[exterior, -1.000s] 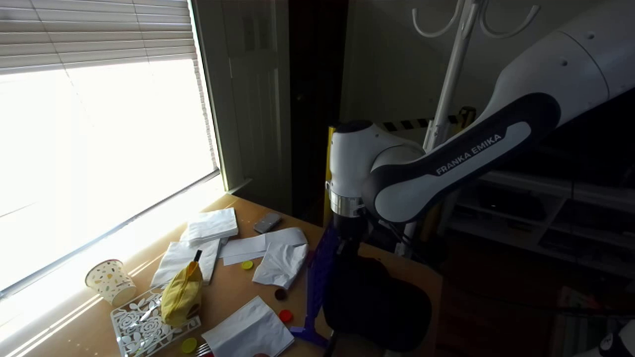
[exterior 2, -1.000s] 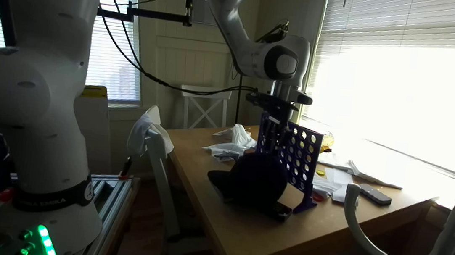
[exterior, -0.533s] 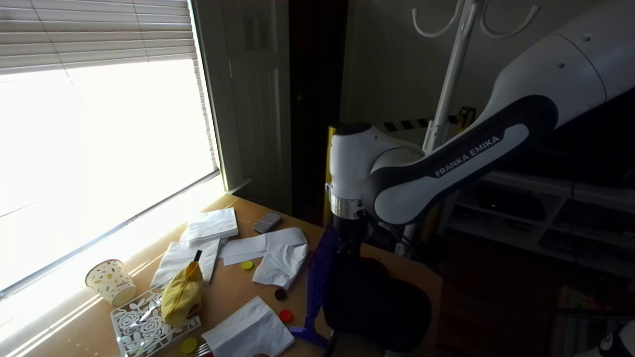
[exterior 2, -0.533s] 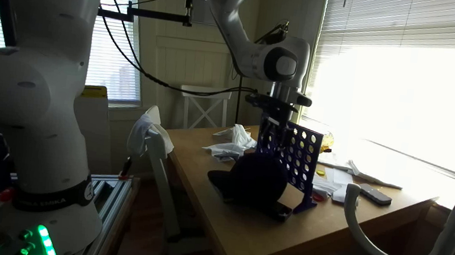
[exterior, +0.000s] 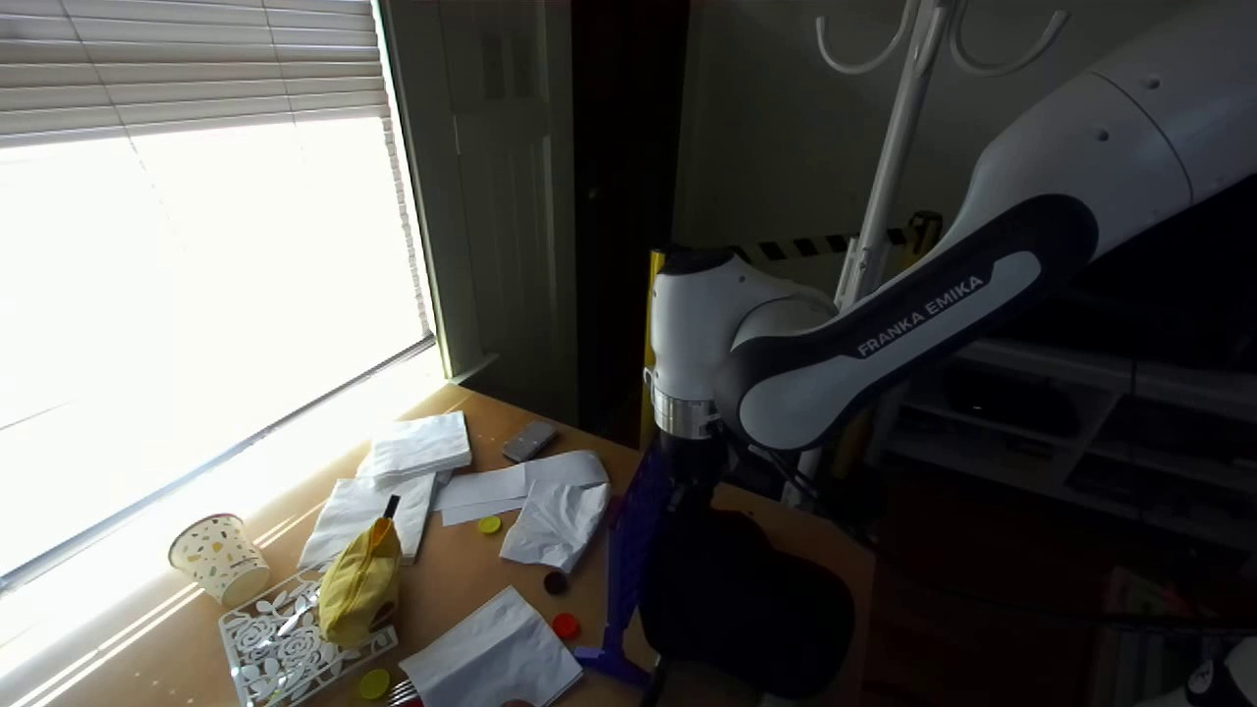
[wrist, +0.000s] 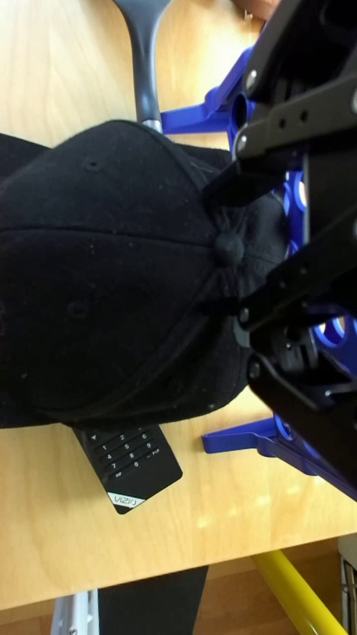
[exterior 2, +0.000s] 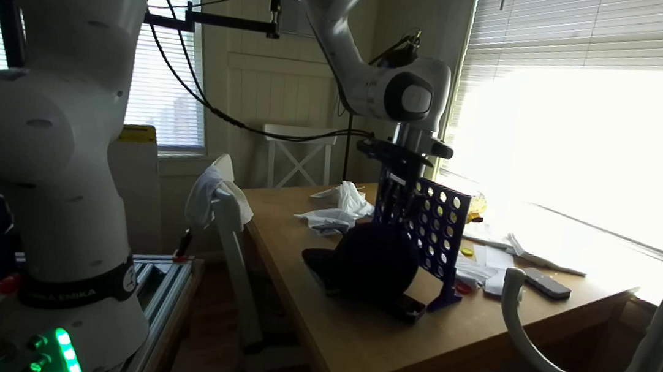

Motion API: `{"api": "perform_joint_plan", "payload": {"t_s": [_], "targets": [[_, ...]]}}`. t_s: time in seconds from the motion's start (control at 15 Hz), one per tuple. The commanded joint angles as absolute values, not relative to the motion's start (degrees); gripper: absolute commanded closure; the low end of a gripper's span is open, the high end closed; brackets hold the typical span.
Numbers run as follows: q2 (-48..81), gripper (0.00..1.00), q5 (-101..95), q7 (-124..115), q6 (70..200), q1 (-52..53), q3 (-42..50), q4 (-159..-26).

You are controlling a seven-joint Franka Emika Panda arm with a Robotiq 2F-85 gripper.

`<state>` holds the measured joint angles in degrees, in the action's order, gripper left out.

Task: Hang the snapback on the coat rack

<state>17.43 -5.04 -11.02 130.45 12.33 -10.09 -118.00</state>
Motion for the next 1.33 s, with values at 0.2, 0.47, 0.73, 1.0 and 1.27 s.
{"api": "perform_joint_plan", "payload": {"t_s": [0.2,0.47,0.73,1.0,1.27], "targets": [[18.0,0.67,-6.1,-12.0,130.1,13.5,-9.2,-117.2],[18.0,0.74,-6.1,-12.0,130.0,13.6,-9.1,-117.2],[17.8,0.97,-6.2,-12.0,130.0,13.9,-9.0,-117.3],[17.7,1.0,-6.3,-12.1,130.3,13.9,-9.0,-117.5],[17.5,0.74,-6.3,-11.7,130.1,13.8,-9.0,-117.5]]}}
